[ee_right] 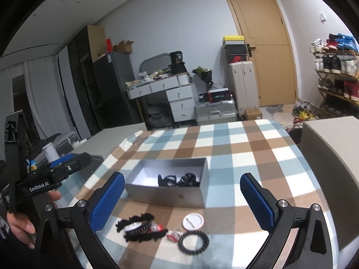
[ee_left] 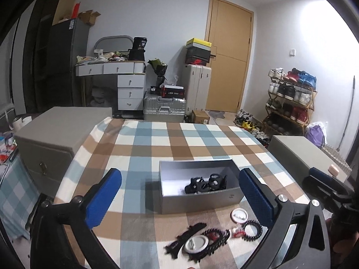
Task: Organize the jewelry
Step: 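Lift both tools out of the box back toward the jewelry pile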
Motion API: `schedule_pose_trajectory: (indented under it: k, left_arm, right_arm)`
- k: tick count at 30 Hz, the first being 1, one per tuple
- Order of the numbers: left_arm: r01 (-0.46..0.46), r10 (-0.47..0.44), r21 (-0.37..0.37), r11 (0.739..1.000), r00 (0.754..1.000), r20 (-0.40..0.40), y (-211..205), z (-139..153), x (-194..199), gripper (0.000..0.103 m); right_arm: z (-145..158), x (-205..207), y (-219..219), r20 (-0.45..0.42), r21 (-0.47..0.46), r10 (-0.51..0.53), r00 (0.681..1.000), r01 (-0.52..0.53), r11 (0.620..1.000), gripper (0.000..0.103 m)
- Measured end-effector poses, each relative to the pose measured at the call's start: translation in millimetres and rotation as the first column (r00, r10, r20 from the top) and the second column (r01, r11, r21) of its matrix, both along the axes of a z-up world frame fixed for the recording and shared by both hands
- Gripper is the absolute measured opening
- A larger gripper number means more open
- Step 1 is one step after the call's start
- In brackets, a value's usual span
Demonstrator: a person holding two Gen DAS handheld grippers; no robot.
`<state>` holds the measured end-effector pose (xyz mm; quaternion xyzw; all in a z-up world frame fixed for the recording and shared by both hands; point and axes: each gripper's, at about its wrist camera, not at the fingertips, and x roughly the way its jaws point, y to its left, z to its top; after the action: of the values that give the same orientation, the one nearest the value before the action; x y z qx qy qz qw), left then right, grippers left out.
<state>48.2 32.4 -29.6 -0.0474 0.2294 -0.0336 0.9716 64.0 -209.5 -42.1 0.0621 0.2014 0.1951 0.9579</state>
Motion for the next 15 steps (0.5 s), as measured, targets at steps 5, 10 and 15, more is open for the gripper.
schedule_pose_trajectory:
  k: [5,10,15]
  left_arm:
    - [0.001,-0.001,0.011,1.0,1.0,-0.026,0,-20,-13,0.102]
    - [-0.001,0.0,-0.008,1.0,0.997,-0.083,8,-41,-16,0.102]
    - [-0.016,0.011,-0.041,0.999,0.991,-0.133,16,-55,-21,0.102]
  right_arm:
    - [-15,-9,0,-0.024,-0.045,-0.018,1.0,0.017,0.999,0.103]
    - [-41,-8,3,-0.092,-0.102,-0.02,0.996,0.011,0.995,0.103]
    - [-68,-2,7,-0.181,-0.128,-0.002,0.983,-0.022,0.992,0.103]
